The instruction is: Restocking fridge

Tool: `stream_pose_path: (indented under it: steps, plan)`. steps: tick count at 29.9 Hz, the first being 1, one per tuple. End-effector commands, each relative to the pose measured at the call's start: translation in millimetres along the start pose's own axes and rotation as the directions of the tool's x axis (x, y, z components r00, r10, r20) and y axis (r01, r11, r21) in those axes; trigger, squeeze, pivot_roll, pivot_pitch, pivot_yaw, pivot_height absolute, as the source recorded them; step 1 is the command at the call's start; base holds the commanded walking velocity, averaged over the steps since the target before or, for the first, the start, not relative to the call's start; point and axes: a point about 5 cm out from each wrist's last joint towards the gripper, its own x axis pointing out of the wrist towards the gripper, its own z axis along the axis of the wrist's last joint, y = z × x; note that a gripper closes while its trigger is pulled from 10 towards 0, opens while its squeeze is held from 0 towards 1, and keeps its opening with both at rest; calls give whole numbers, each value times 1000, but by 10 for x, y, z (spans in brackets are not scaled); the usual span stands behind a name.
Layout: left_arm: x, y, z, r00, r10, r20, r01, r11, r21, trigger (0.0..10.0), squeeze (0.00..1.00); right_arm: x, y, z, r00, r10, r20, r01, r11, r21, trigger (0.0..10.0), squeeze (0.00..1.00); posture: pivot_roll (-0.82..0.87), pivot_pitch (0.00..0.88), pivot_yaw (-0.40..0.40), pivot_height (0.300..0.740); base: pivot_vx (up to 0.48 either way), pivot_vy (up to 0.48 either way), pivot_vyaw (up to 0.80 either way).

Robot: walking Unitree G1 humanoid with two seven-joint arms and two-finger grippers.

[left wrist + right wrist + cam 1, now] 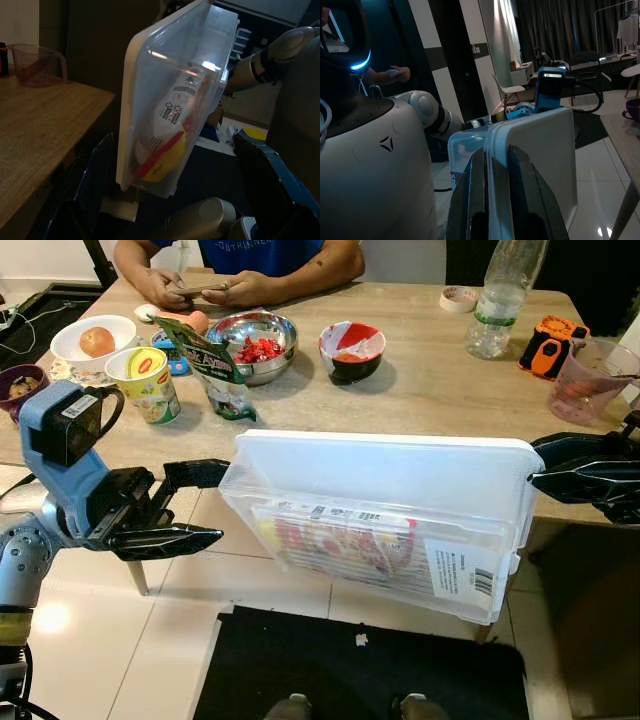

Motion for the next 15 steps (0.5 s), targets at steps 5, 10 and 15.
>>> stream_pose_path:
  steps: [5, 10, 15]
  plan:
    - [-8, -4, 12, 1000, -3, -16, 3, 1000, 4, 10000, 0, 73, 77, 95, 998, 68, 19, -67, 997, -41, 0, 0, -24, 129, 2, 740, 0, 0, 0]
    - [-9, -1, 21, 1000, -6, -14, 6, 1000, 10, 10000, 0, 115, 80, 104, 996, 87, 23, -86, 995, -40, 0, 0, -25, 129, 2, 740, 0, 0, 0]
    - [-1, -1, 22, 1000, -12, -12, 12, 1000, 10, 10000, 0, 131, 77, 109, 995, 93, 28, -92, 995, -41, 0, 0, -24, 129, 1, 740, 0, 0, 0]
